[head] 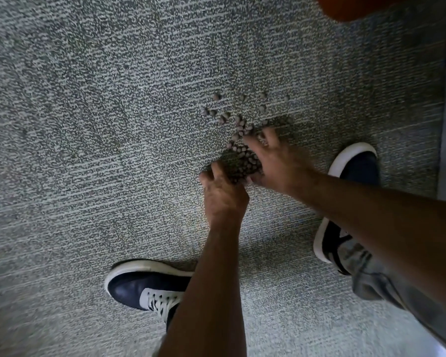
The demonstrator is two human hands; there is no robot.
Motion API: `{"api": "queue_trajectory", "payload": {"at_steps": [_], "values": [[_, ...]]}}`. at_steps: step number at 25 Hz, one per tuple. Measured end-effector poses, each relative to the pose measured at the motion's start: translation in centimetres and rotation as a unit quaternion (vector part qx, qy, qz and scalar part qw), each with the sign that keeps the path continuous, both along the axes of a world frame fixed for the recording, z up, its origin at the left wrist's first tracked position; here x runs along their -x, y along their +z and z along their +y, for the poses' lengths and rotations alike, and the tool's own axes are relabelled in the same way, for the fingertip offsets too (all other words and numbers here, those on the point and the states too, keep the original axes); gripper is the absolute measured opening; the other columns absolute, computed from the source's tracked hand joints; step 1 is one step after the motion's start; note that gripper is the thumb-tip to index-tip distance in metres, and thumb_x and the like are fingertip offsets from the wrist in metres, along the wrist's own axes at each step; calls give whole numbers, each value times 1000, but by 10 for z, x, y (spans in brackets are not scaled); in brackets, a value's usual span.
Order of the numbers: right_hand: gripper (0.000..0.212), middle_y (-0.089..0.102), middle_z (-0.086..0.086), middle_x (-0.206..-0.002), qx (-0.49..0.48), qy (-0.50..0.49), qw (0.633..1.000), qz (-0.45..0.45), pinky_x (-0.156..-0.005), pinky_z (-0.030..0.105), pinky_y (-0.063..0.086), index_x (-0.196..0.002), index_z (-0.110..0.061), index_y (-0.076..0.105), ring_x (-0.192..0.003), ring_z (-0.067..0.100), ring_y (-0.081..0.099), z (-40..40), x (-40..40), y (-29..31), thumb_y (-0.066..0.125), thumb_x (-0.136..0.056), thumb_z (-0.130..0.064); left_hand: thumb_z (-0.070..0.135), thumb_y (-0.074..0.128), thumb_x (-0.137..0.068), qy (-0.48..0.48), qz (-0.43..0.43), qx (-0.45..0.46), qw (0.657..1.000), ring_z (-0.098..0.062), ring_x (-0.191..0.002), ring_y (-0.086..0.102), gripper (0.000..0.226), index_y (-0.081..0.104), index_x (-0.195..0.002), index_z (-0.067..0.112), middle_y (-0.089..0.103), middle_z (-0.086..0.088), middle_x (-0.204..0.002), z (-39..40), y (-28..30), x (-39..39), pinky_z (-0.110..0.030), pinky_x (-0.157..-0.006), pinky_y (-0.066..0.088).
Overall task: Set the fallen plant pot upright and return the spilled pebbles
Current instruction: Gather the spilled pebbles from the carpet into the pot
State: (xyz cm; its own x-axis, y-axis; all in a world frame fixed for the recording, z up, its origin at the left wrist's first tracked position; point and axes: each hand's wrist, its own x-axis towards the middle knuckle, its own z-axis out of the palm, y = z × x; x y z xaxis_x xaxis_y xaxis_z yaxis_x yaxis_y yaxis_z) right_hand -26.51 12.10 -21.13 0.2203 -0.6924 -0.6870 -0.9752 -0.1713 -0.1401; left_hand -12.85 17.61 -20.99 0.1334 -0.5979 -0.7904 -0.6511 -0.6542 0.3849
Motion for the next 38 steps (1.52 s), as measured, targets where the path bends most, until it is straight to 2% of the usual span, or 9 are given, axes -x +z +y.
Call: {"api": "queue_trajectory", "payload": {"at_steps": [7,11,17,20,25,28,32,35,38], "values": [[85,27,15,-147,9,58,998,-6,-65,36,59,-146,-31,24,-95,28,64,13,-8,-6,77,-80,-30,11,56,-95,-108,-46,-44,992,-34,-104,63,54,36,-145,13,39,-20,-137,-8,-11,-15,-44,-89,58],[62,31,15,-147,-37,80,995,-40,-62,33,52,-139,-25,39,-91,26,64,10,-7,-4,68,-85,-11,11,55,-93,-123,-45,16,991,-33,-103,63,40,52,-133,8,52,-18,-129,-6,-11,-16,-45,-87,58],[32,37,14,-149,-77,105,989,-64,-75,35,54,-125,-18,56,-100,28,66,7,1,-4,60,-93,-20,7,58,-90,-101,-37,119,987,-34,-78,67,18,73,-101,10,70,-16,-101,-6,-13,-18,-35,-64,52],[19,57,3,-118,-80,33,986,-141,-71,25,46,-106,-15,64,-93,21,65,-2,8,-6,66,-88,-20,5,60,-89,-76,-20,138,987,-20,-64,60,17,75,-92,12,73,-11,-90,-9,-15,-20,-16,-53,44],[2,59,2,-86,-87,-52,971,-219,-66,39,50,-84,-9,66,-75,17,56,-9,32,4,64,-83,-10,8,68,-86,80,6,131,988,5,-57,61,14,74,-85,20,74,7,-76,-20,-1,-15,2,-53,40],[3,63,-1,-83,26,-155,952,-262,-65,36,52,-83,-12,70,-72,12,60,-28,46,23,68,-83,-10,15,73,-84,170,42,119,977,11,-64,66,11,72,-82,25,73,16,-73,-46,17,2,-4,-56,47],[9,70,-11,-89,218,-299,892,-259,-75,13,53,-96,-22,74,-84,-4,67,-84,81,63,72,-89,-27,14,75,-84,220,168,159,948,3,-71,71,9,72,-83,24,75,14,-76,-120,58,40,-18,-70,59],[16,75,-7,-90,256,-386,847,-262,-81,26,59,-100,-18,74,-85,2,71,-125,112,88,73,-88,-28,11,73,-84,213,266,205,917,-12,-75,74,6,72,-83,17,76,3,-78,-189,85,73,-37,-75,63],[19,76,0,-90,321,-383,831,-242,-78,19,57,-100,-7,76,-82,1,71,-155,131,105,75,-85,-20,4,72,-79,210,360,228,880,-28,-77,75,6,72,-81,10,76,-10,-79,-252,102,105,-49,-75,62]]}}
